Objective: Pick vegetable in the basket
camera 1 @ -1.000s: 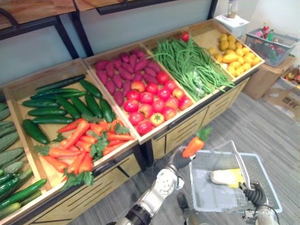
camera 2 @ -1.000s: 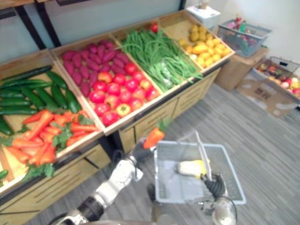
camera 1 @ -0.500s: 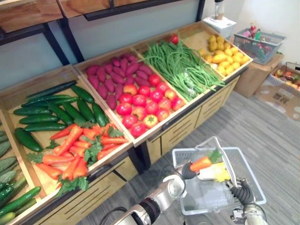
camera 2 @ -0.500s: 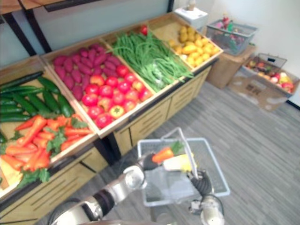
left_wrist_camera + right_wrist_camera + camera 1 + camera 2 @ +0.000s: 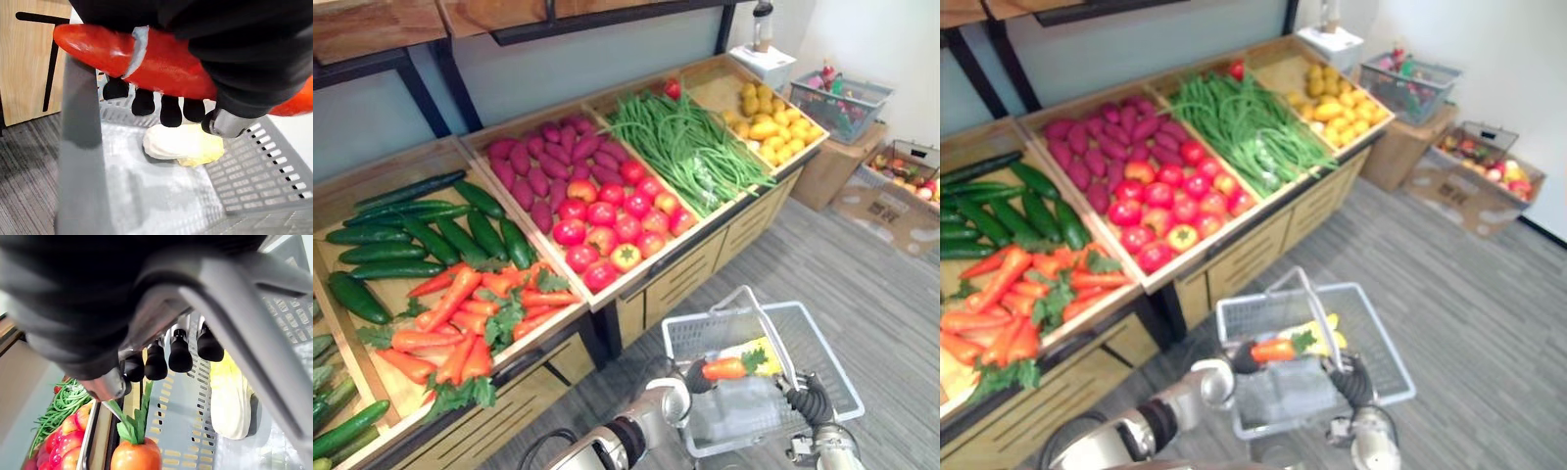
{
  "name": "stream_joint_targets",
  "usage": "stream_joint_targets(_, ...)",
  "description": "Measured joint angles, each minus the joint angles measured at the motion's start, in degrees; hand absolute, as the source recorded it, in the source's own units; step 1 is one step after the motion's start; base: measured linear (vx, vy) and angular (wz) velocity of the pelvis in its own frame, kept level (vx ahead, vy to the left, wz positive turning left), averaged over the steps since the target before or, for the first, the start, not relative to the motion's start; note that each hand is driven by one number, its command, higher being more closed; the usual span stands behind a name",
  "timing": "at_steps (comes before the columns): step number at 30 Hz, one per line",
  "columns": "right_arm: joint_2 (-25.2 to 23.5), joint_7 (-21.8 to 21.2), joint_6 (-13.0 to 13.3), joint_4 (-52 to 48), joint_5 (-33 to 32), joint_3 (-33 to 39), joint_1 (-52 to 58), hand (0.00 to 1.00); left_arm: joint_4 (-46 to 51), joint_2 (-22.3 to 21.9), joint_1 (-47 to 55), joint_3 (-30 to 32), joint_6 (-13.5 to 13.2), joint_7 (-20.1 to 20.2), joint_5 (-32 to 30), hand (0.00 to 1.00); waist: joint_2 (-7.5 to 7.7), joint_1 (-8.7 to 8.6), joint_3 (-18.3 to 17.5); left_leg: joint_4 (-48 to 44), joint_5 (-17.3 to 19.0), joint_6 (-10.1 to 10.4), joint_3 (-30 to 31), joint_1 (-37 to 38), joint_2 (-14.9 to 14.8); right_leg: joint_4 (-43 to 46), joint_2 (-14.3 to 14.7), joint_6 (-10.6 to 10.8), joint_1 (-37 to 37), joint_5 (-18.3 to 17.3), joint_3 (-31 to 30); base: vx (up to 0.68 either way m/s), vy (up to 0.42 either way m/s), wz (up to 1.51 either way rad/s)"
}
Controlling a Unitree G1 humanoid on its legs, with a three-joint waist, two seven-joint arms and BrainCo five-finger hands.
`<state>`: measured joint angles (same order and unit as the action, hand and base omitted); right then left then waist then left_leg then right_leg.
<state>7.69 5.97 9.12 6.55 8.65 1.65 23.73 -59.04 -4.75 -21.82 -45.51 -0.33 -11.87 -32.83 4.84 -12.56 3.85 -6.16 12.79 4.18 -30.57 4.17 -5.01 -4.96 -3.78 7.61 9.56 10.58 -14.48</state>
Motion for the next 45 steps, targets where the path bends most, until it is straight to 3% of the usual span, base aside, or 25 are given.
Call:
stream_joint_targets(9, 0.01, 0.97, 0.0, 0.0, -0.01, 0.25, 0.01, 1.0, -0.48, -0.1, -0.87, -3.33, -0.32, 3.22, -4.08, 0.0, -0.01, -0.1, -0.01, 0.54, -0.21, -0.1, 0.66, 0.01, 0.22, 0.05, -0.22, 0.0, -0.15, 0.0, 0.54, -0.02, -0.032, 0.03)
stream_joint_targets(21, 0.01, 1.14, 0.0, -0.01, 0.06, 1.13, -0.32, 1.0, 3.33, -0.09, -1.96, -9.36, -3.37, 6.51, -8.59, 0.0, 0.05, -0.07, -0.57, 2.13, -1.51, -0.2, 2.74, 0.05, 0.49, 0.11, -0.69, 0.06, -0.78, -0.11, 2.76, -0.02, -0.04, 0.09)
stream_joint_targets(25, 0.02, 1.16, 0.0, 0.0, 0.21, 3.58, -0.98, 1.0, 8.89, 0.07, -2.18, -11.06, -4.76, 9.11, -8.53, 0.0, -0.03, 0.3, -0.68, 2.16, -1.64, -0.2, 3.21, 0.0, 0.48, 0.14, -0.83, 0.05, -0.95, -0.18, 3.29, -0.01, -0.042, 0.08)
stream_joint_targets(30, 0.0, 1.42, 0.05, 1.59, 0.29, 6.83, -1.07, 1.0, 25.71, 3.42, 2.82, -10.66, -8.08, 11.4, -4.07, 0.0, -0.6, 1.3, -2.67, 2.24, -1.75, -0.14, 4.97, -0.07, 0.23, 0.2, -0.95, -0.02, -1.73, -0.64, 5.06, -0.01, -0.038, 0.17)
stream_joint_targets(32, 0.06, 1.61, 0.55, 5.03, 0.33, 9.23, -1.68, 1.0, 36.58, 8.42, 7.52, -9.01, -9.77, 12.75, 1.85, 0.0, -0.88, 2.42, -3.77, 2.25, -1.94, -0.14, 6.46, -0.54, 0.23, 0.33, -1.11, -0.23, -1.89, -0.78, 6.18, -0.02, -0.039, 0.24)
stream_joint_targets(34, 0.09, 1.74, 0.73, 6.99, 0.35, 9.83, -2.05, 1.0, 41.01, 11.3, 9.95, -6.75, -10.31, 12.98, 3.99, 0.0, -0.98, 2.7, -4.16, 2.25, -2.05, -0.07, 7.24, -0.9, 0.24, 0.64, -1.24, -0.25, -1.8, -1.09, 6.74, -0.02, -0.039, 0.28)
stream_joint_targets(37, 0.32, 2.41, 0.93, 12.44, 0.69, 10.94, -2.37, 1.0, 51.87, 17.09, 16.95, 1.89, -10.49, 12.41, 8.29, 0.0, -1.35, 4.22, -4.63, 3.01, -2.86, 0.21, 8.81, -1.02, 0.42, 1.25, -1.49, -0.57, -1.84, -1.74, 8.18, -0.03, -0.043, 0.23)
stream_joint_targets(42, 0.47, 3.33, 0.96, 21.27, 2.55, 11.66, -3.48, 1.0, 65.22, 19.02, 28.04, 12.5, -12.42, 7.33, 14.67, 0.0, -1.37, 5.46, -4.86, 3.18, -3.64, 0.15, 11.12, -2.17, 0.48, 1.29, -1.99, -1.0, -1.9, -2.46, 10.93, -0.02, -0.047, 0.26)
stream_joint_targets(45, 0.51, 3.77, 0.96, 26.14, 2.61, 11.75, -5.16, 1.0, 66.54, 18.57, 33.58, 18.0, -13.63, 4.08, 15.96, 0.0, -1.65, 5.55, -5.03, 3.02, -3.94, -0.24, 12.54, -2.24, 0.57, 1.01, -2.23, -1.13, -2.62, -2.53, 12.23, 0.0, -0.032, 0.18)
